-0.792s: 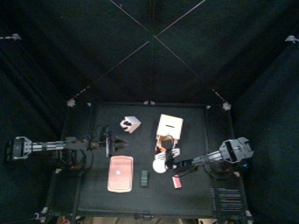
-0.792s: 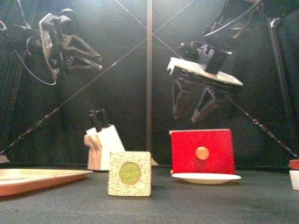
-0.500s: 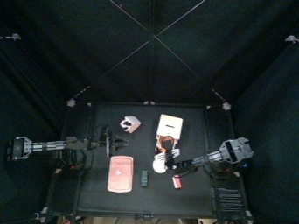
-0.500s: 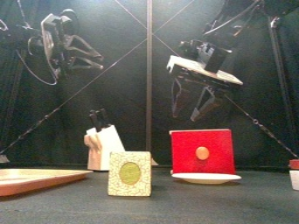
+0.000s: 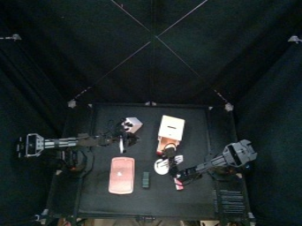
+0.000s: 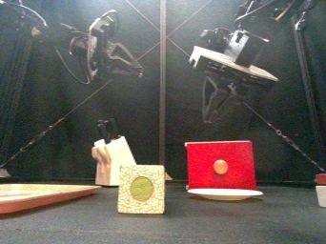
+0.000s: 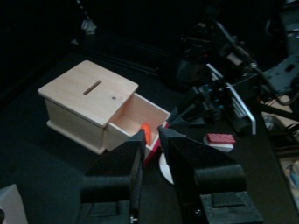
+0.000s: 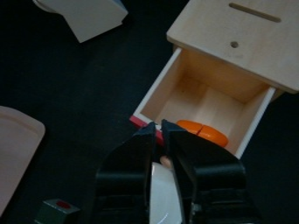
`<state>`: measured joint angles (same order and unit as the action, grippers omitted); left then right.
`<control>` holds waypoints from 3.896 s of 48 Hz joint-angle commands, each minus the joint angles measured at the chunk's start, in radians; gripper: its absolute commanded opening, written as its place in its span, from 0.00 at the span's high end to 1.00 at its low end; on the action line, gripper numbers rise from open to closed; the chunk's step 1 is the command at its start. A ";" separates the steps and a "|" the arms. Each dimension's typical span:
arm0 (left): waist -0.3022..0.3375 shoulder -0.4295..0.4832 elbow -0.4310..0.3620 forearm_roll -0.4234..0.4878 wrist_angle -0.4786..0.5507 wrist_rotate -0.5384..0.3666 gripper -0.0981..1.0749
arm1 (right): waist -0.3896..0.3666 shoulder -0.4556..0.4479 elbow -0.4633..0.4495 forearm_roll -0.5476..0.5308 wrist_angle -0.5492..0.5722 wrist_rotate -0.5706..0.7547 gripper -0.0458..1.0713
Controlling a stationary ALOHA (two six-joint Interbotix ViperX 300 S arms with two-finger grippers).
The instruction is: Close drawer
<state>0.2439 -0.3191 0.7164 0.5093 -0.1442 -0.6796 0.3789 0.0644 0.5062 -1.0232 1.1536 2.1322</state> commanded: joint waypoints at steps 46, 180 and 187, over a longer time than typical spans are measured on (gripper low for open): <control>0.043 0.580 -0.525 -0.003 0.285 -0.003 0.58 | 0.014 -0.015 0.044 0.103 -0.120 0.012 0.66; 0.038 0.580 -0.525 -0.058 0.365 -0.002 0.58 | -0.423 -0.015 0.092 -0.081 -0.262 0.012 0.70; 0.038 0.558 -0.522 -0.055 0.353 0.000 0.59 | -0.400 -0.040 0.089 -0.077 -0.256 0.012 0.70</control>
<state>0.2838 0.2761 0.2086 0.4510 0.2209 -0.6826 -0.0383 0.0782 0.6151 -1.0983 0.8897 2.1430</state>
